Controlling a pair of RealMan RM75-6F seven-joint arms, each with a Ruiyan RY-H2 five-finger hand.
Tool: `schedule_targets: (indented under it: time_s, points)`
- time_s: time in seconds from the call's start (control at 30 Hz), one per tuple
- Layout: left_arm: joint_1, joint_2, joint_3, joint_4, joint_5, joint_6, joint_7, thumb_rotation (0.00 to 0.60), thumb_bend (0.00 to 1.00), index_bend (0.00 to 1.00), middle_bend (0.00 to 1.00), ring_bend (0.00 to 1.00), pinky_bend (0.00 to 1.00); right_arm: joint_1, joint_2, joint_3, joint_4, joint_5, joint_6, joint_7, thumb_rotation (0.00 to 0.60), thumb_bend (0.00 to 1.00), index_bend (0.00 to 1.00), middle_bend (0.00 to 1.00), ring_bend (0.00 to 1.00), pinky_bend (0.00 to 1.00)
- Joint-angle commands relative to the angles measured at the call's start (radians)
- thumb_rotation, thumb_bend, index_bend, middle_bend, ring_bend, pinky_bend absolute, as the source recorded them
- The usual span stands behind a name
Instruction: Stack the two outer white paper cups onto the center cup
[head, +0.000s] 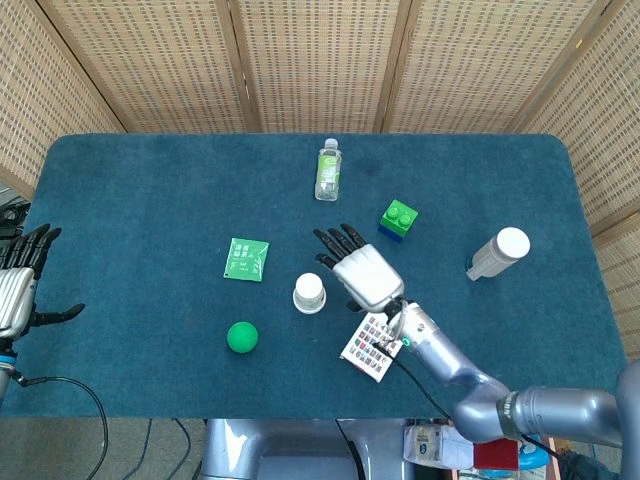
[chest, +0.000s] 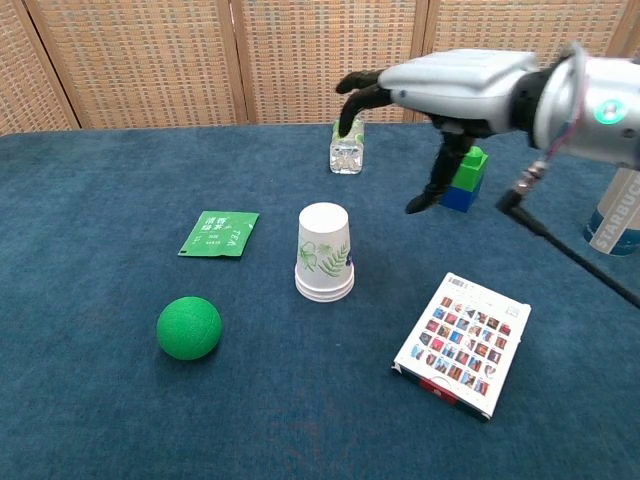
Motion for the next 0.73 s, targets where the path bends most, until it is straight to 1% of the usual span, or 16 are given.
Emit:
schedule_targets:
  time_s: [0.03,0.07,0.13,0.2,0.33,0.5,0.6,0.73]
  points:
    - [0.008,-0.009,0.005,0.008,0.009,0.013,0.003,0.6,0.1,0.0,0.0,0.0,0.0,-0.195,0.081,-0.126,0.082,-0.239,0.219,0.152,0.6,0.01,0.08,0.0,0.0,0.0]
    - [0.011,-0.013,0.008,0.011,0.013,0.018,0.004,0.6,0.1,0.0,0.0,0.0,0.0,-0.224,0.087,-0.139,0.102,-0.255,0.245,0.175,0.6,0.0,0.03,0.0,0.0,0.0]
    - [0.022,-0.023,0.014,0.019,0.026,0.037,0.002,0.6,0.1,0.0,0.0,0.0,0.0,-0.295,0.104,-0.162,0.131,-0.271,0.307,0.229,0.6,0.0,0.0,0.0,0.0,0.0]
    - [0.037,-0.037,0.022,0.027,0.043,0.065,0.0,0.6,0.1,0.0,0.0,0.0,0.0,-0.363,0.118,-0.178,0.149,-0.284,0.37,0.277,0.6,0.0,0.0,0.0,0.0,0.0]
    - [0.071,-0.064,0.043,0.054,0.065,0.105,-0.024,0.6,0.1,0.0,0.0,0.0,0.0,-0.462,0.132,-0.202,0.17,-0.311,0.454,0.34,0.6,0.0,0.0,0.0,0.0,0.0]
    - [0.116,-0.096,0.073,0.124,0.087,0.139,-0.075,0.6,0.1,0.0,0.0,0.0,0.0,-0.582,0.146,-0.237,0.18,-0.355,0.543,0.391,0.6,0.0,0.0,0.0,0.0,0.0]
    - [0.125,-0.109,0.079,0.162,0.108,0.152,-0.098,0.6,0.1,0.0,0.0,0.0,0.0,-0.629,0.151,-0.24,0.166,-0.378,0.579,0.391,0.6,0.0,0.0,0.0,0.0,0.0]
    - [0.132,-0.114,0.077,0.18,0.13,0.169,-0.118,0.6,0.1,0.0,0.0,0.0,0.0,-0.674,0.162,-0.232,0.138,-0.395,0.607,0.393,0.6,0.0,0.0,0.0,0.0,0.0]
